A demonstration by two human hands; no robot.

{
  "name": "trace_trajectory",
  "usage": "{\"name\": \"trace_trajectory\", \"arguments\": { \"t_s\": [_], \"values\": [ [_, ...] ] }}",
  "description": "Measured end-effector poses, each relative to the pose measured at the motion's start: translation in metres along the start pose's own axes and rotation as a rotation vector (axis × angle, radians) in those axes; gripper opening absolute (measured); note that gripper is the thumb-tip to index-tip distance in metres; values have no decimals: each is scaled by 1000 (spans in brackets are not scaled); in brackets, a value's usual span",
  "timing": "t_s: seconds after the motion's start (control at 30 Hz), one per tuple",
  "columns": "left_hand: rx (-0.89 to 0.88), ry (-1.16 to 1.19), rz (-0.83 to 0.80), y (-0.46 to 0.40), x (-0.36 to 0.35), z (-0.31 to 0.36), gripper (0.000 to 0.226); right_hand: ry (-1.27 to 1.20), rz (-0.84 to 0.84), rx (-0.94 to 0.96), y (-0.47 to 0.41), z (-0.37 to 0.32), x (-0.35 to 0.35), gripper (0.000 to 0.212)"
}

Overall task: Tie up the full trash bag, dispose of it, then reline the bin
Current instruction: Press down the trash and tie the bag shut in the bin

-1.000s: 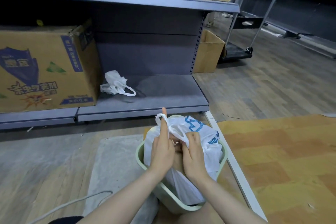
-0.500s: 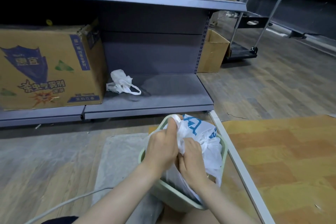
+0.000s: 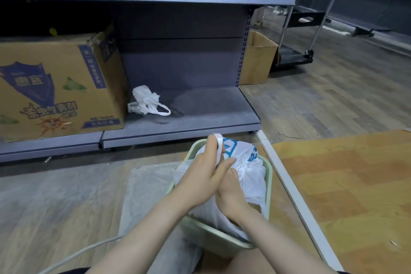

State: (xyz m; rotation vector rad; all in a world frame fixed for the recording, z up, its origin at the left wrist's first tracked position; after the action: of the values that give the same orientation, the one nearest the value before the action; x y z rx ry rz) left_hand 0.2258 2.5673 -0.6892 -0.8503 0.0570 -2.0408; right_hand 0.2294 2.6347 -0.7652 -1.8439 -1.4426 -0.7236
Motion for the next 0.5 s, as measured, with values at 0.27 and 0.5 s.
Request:
{"name": "trace_trajectory", "arguments": {
  "t_s": [0.27,0.5],
  "values": [
    [25,77,92,13,51,-17,42,169,12,92,7,13,-11,27],
    [94,178,310,63,13,-33,91,52,14,50,6,14,-10,28]
  ]
}}
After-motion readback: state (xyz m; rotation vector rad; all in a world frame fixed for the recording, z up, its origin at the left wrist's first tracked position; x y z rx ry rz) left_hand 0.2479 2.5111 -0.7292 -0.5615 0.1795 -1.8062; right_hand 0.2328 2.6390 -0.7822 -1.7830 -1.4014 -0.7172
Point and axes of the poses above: each hand's wrist, its own y-axis away from the middle knuckle, its own x-axis out of the back of the hand, z = x × y, the point moved 6 cm from there along -y, towards the middle knuckle, and after that the axes turned 3 degrees about -x, right-handed, at the moved point
